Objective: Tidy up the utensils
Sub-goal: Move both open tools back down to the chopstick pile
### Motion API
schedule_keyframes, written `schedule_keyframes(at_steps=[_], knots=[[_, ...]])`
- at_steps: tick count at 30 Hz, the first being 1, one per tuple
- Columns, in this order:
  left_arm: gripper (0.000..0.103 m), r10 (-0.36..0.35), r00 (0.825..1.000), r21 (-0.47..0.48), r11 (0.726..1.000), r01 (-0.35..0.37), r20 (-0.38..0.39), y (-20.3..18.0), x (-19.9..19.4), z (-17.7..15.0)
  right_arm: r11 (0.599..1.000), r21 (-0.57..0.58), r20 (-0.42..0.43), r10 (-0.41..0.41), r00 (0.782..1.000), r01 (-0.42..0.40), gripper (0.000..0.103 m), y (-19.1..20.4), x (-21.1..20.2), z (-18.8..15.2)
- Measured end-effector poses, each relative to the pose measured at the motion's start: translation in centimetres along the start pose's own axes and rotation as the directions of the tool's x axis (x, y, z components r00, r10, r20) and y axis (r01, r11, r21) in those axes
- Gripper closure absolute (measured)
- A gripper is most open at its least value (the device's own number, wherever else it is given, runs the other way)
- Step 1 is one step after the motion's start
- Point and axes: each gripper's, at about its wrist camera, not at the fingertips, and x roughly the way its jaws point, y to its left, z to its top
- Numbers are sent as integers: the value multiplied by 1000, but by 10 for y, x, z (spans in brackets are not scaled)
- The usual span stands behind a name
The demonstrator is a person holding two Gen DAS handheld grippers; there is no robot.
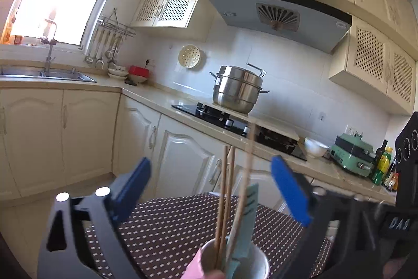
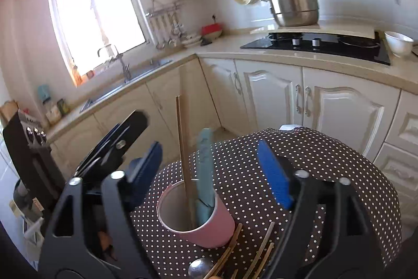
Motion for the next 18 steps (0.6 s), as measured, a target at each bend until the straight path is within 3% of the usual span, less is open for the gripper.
schedule_keyframes(at_steps=[1,8,18], knots=[[4,25,1000,18,1000,-25,-2,-2,-6,2,1000,20,8,3,1000,-3,6,-2,-4,-1],[4,144,989,122,983,-140,-29,-15,-41,9,995,100,13,-24,1000,22,6,-11,-23,-8],[4,177,980,181,970,-160,-86,-34,-86,4,993,107,38,-64,997,59,6,-2,-70,-27]])
